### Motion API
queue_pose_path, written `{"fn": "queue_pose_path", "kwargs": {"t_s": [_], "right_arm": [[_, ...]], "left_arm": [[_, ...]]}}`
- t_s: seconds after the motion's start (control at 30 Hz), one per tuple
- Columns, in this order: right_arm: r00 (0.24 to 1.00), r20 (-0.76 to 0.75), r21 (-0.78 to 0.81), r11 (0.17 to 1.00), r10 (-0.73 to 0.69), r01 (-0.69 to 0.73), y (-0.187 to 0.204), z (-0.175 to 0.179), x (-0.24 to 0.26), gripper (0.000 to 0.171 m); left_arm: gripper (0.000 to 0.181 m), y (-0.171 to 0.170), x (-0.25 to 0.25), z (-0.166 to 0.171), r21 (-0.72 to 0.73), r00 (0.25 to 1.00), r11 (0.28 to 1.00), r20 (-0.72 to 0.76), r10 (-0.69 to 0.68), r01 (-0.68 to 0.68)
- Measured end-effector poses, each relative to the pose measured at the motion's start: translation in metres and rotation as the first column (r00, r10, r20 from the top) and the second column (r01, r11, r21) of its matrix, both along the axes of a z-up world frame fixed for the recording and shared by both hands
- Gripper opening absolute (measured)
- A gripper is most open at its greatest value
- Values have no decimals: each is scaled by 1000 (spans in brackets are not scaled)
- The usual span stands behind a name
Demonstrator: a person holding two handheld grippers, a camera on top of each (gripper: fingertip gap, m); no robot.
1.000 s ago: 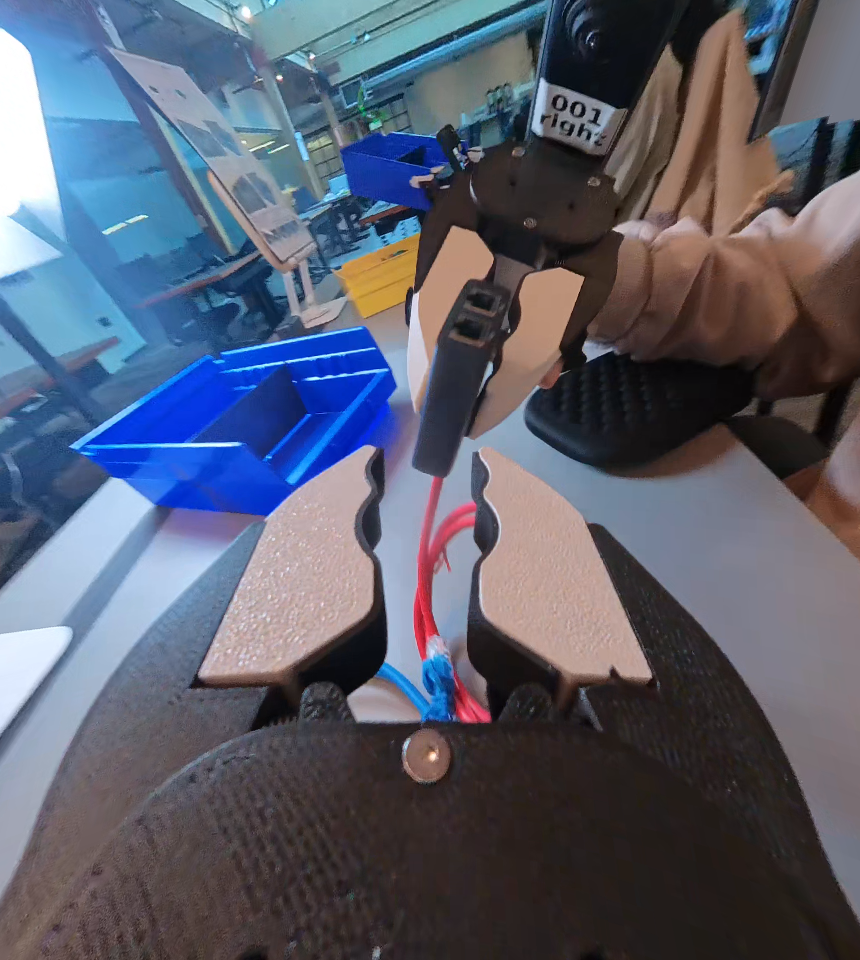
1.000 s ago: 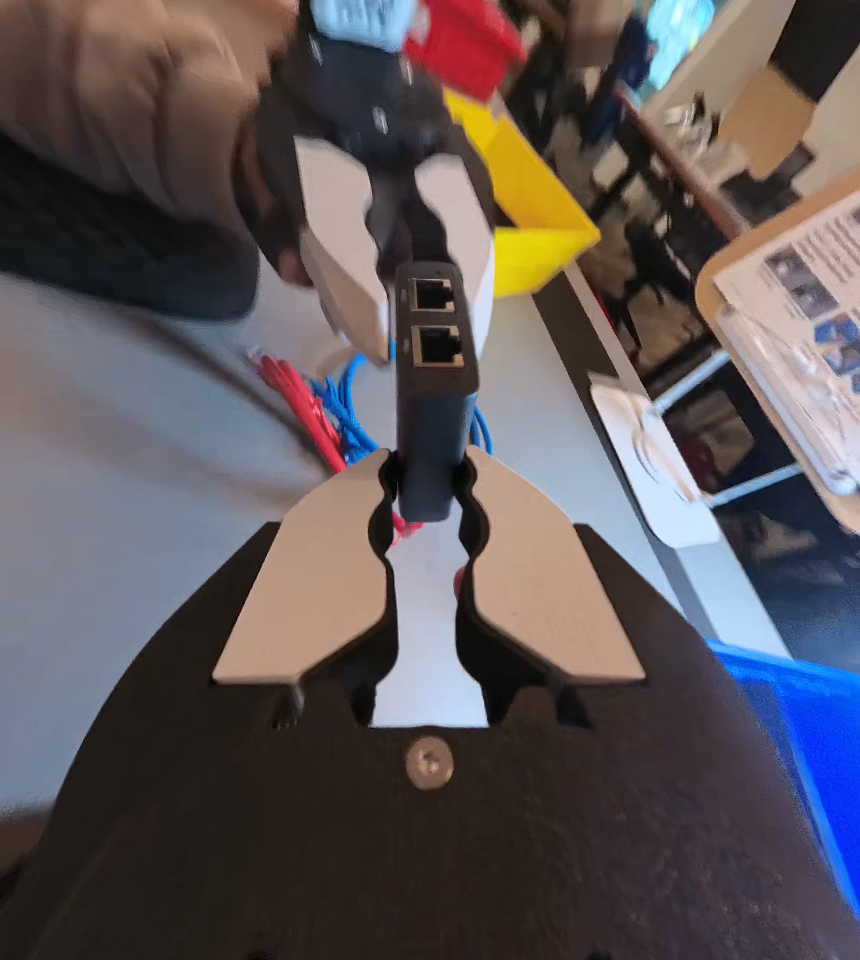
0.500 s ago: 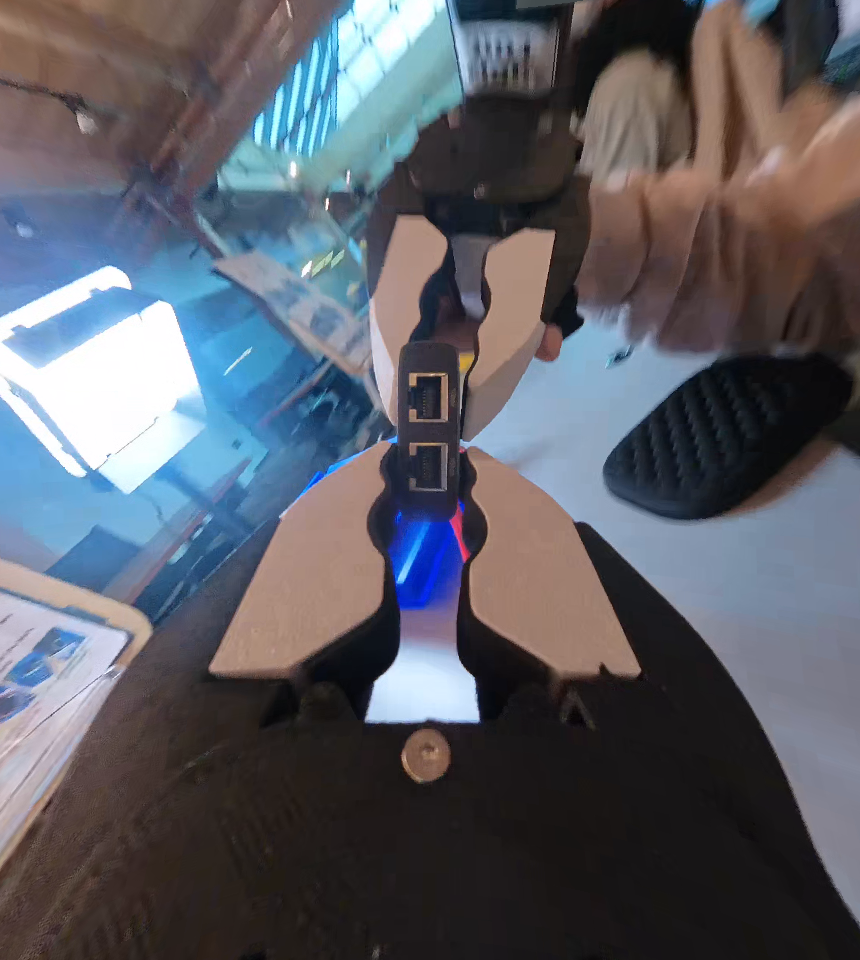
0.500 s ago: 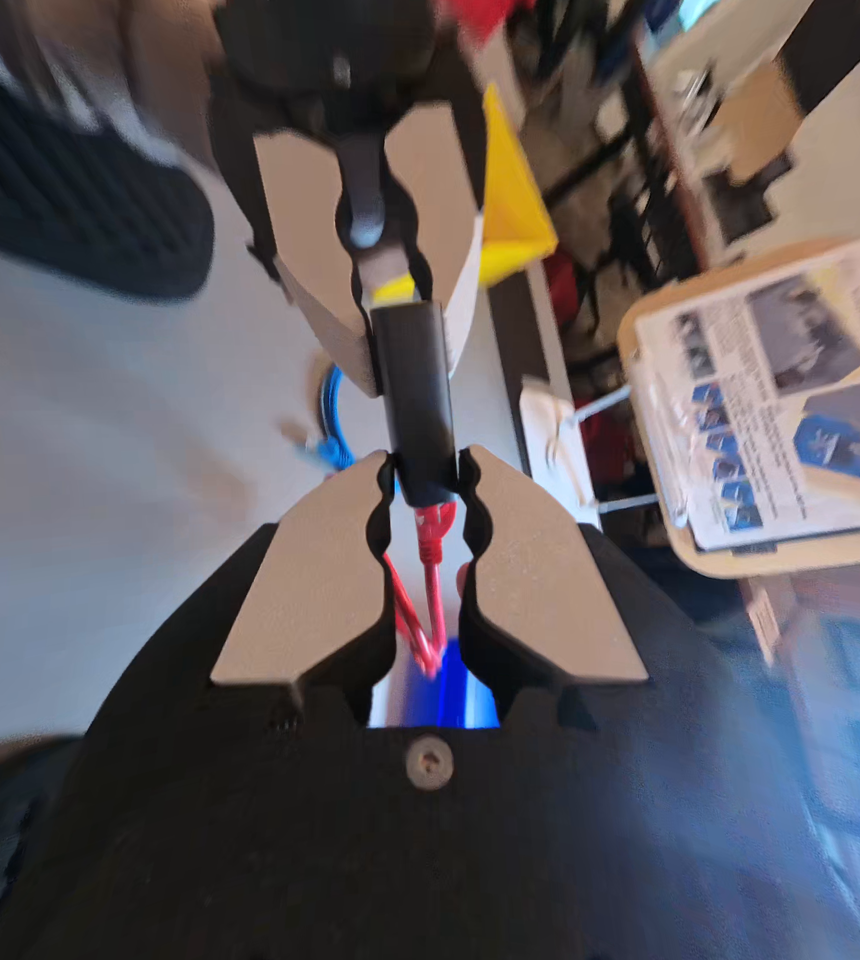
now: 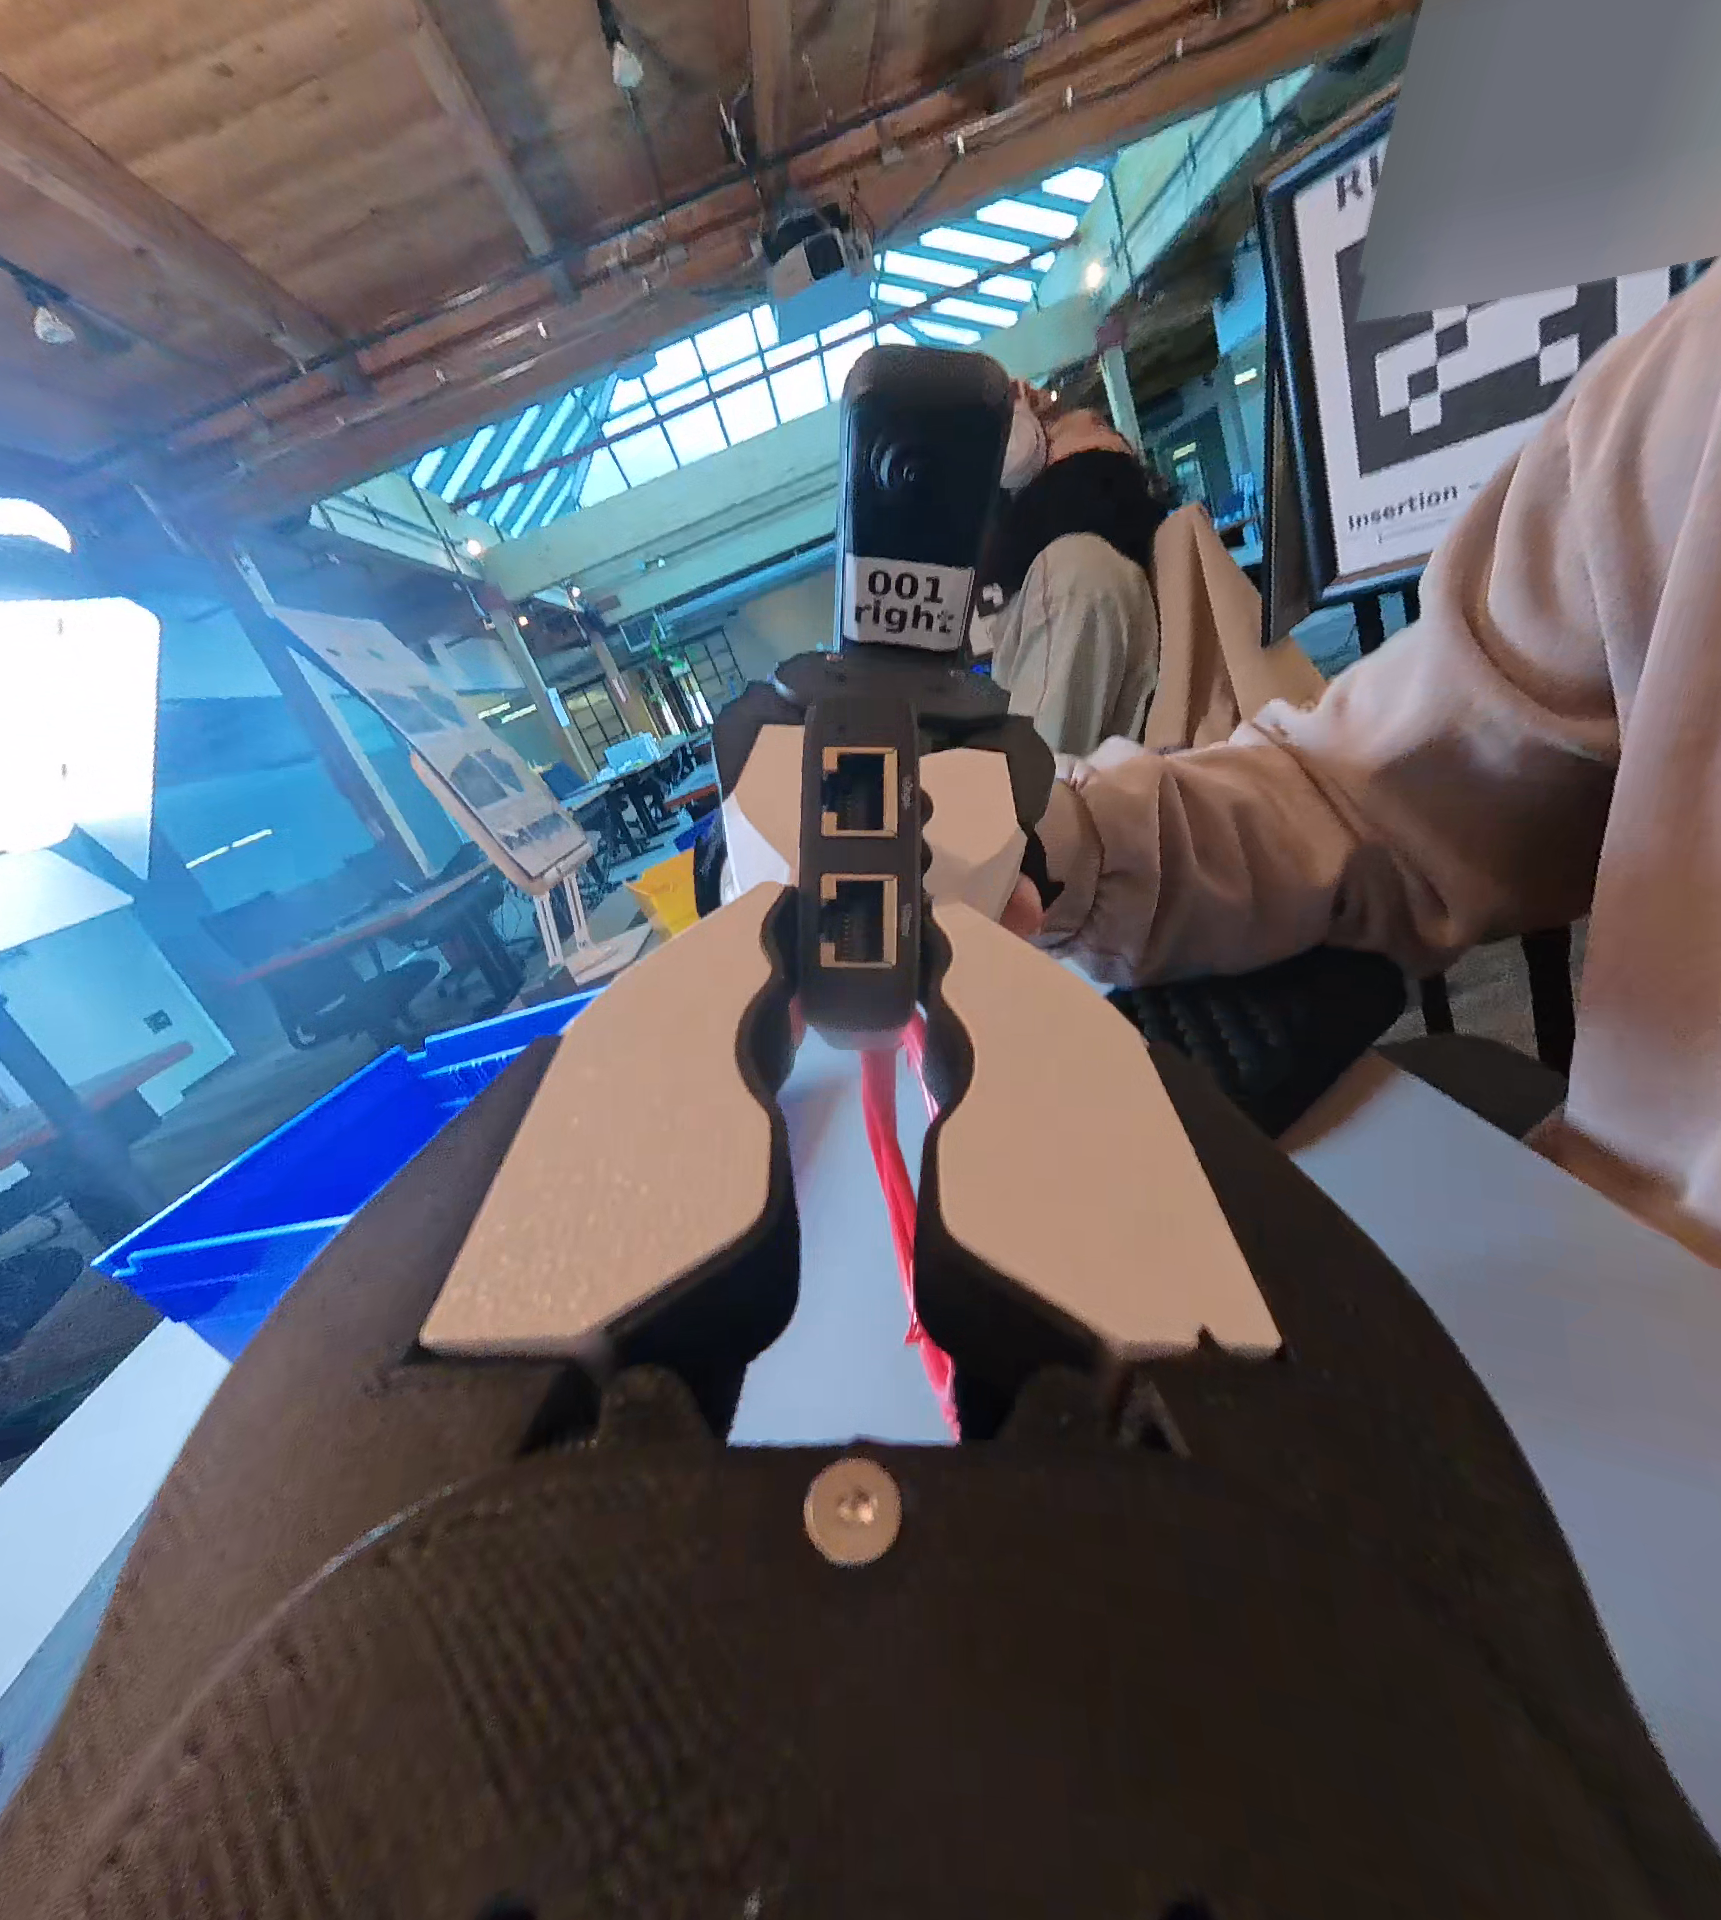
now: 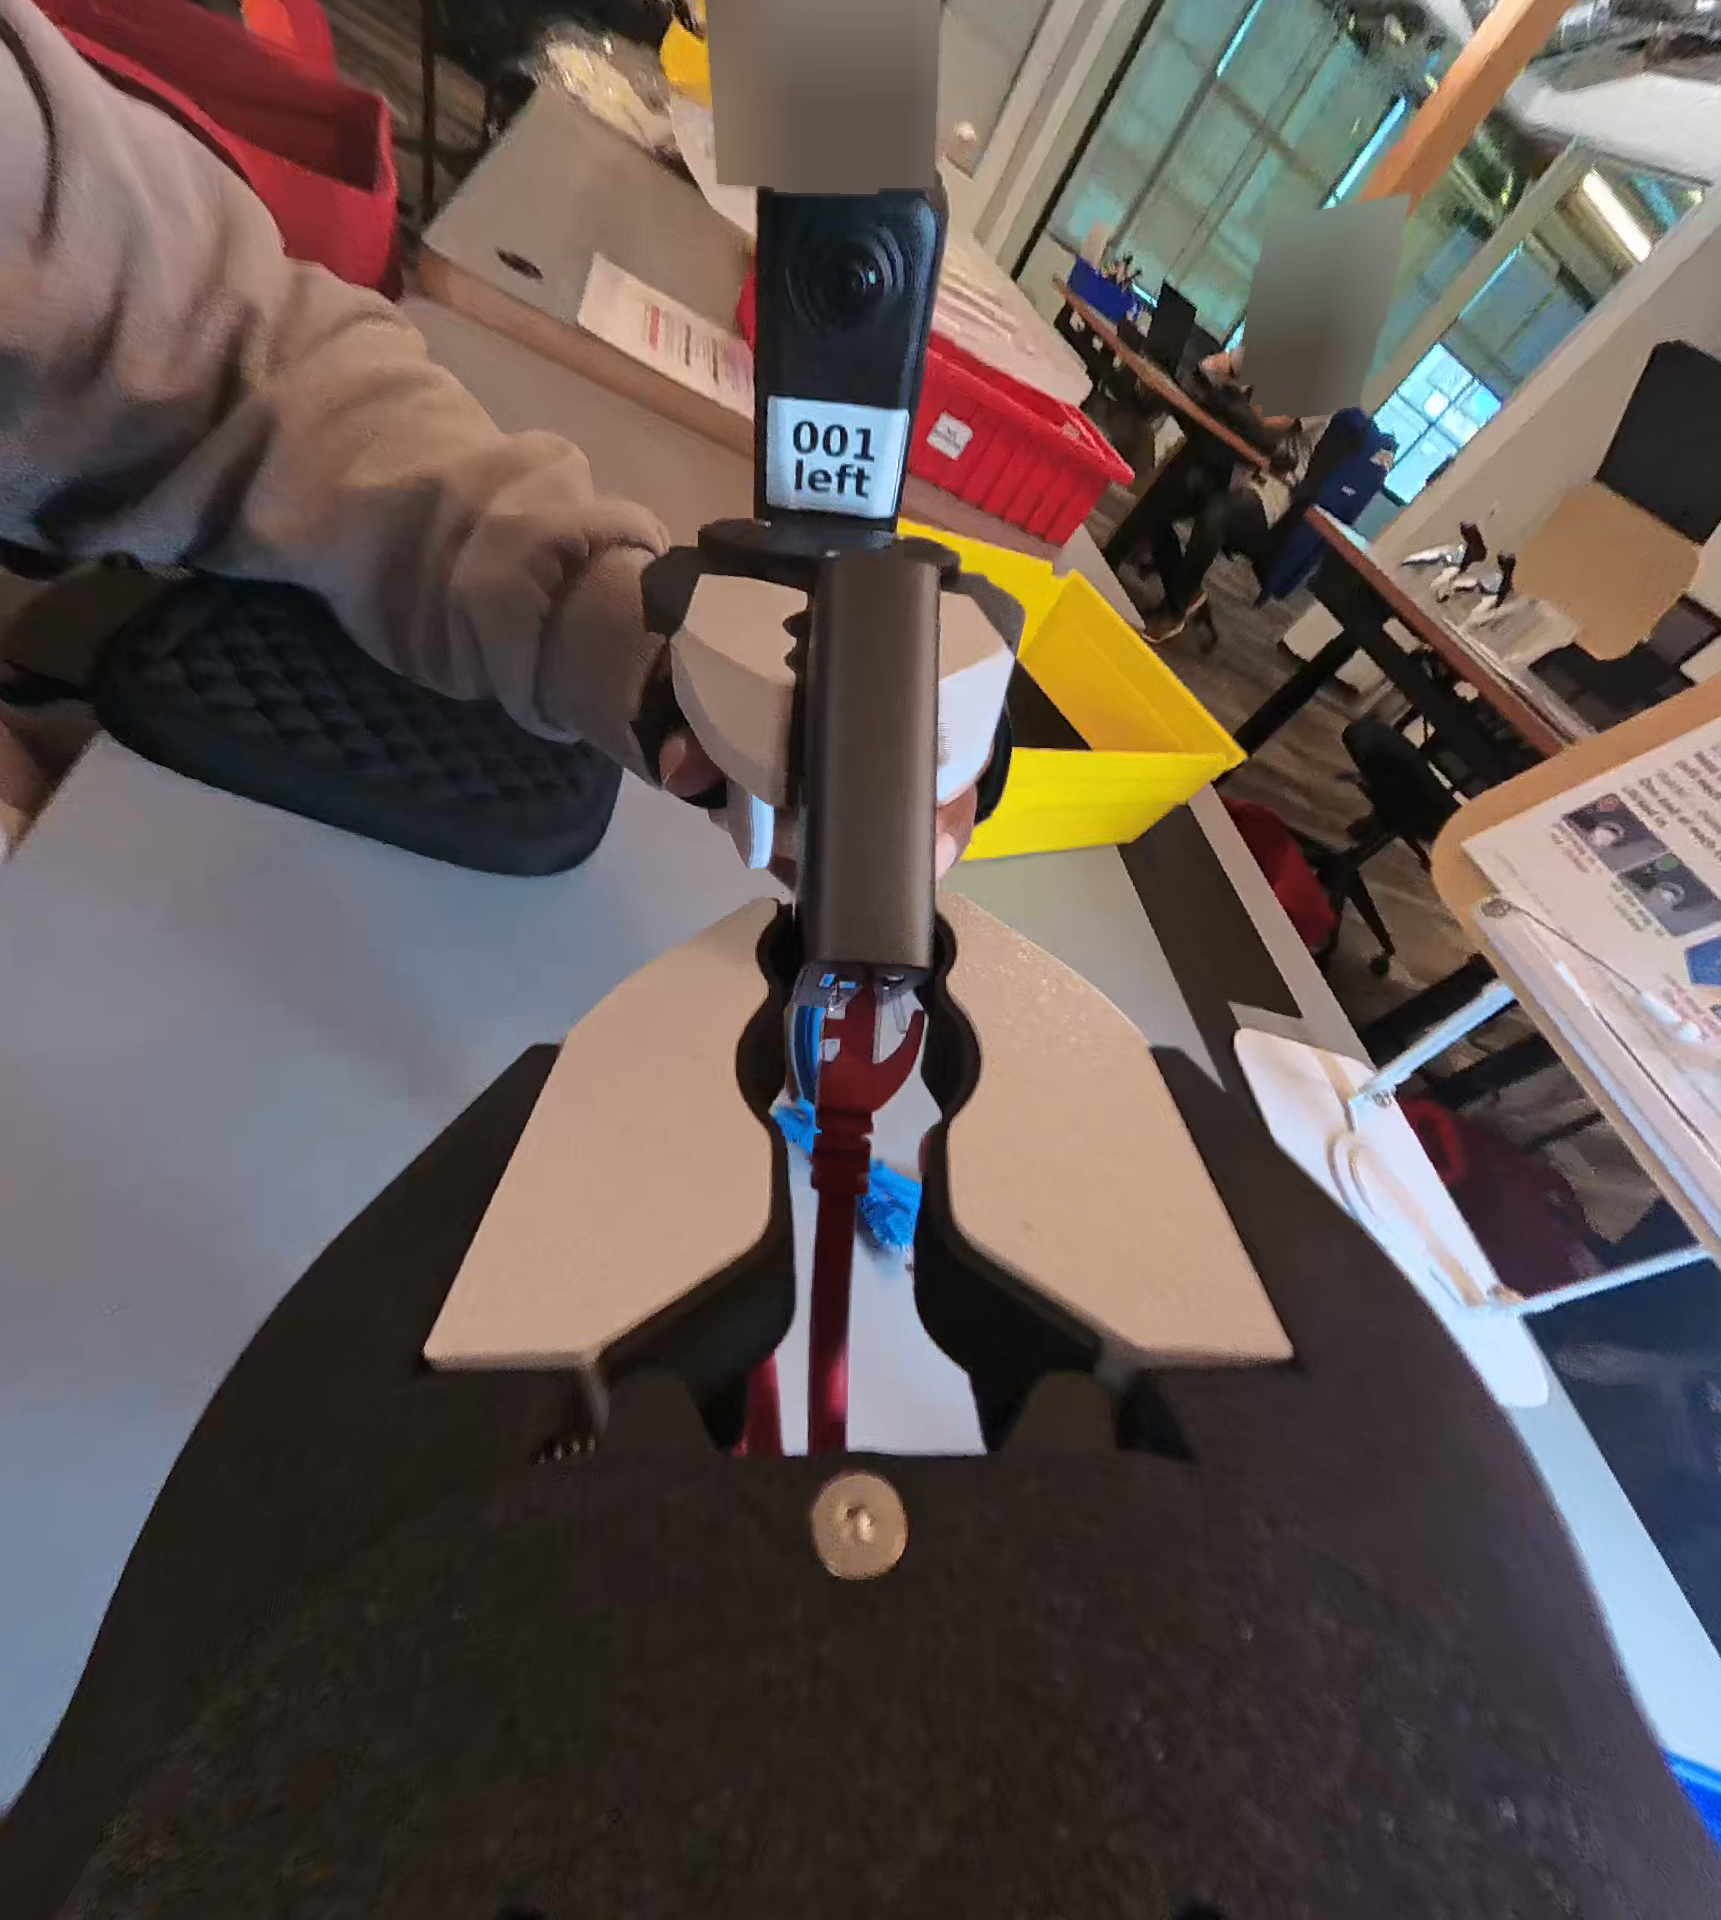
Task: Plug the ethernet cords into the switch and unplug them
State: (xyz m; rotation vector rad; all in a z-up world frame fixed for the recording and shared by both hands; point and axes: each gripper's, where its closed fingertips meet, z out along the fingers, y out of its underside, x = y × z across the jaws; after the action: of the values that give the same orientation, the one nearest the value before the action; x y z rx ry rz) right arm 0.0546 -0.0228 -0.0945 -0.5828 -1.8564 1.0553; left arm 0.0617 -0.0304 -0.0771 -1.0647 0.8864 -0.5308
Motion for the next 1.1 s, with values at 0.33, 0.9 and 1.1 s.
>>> {"fn": "queue_pose_path", "kwargs": {"t_s": [0.33, 0.9, 1.1], "right_arm": [[922, -22, 396, 843, -387, 363, 72, -11, 9, 22], [912, -78, 470, 792, -403, 390, 82, -54, 12, 22], [944, -150, 544, 773, -293, 327, 72, -71, 4, 22]], "left_arm": [[36, 45, -75, -106, -439, 857, 773, -450, 253, -458], [19, 69, -82, -196, -624, 733, 448, -672, 111, -640], [17, 50, -90, -160, -595, 747, 514, -647, 151, -618]]}}
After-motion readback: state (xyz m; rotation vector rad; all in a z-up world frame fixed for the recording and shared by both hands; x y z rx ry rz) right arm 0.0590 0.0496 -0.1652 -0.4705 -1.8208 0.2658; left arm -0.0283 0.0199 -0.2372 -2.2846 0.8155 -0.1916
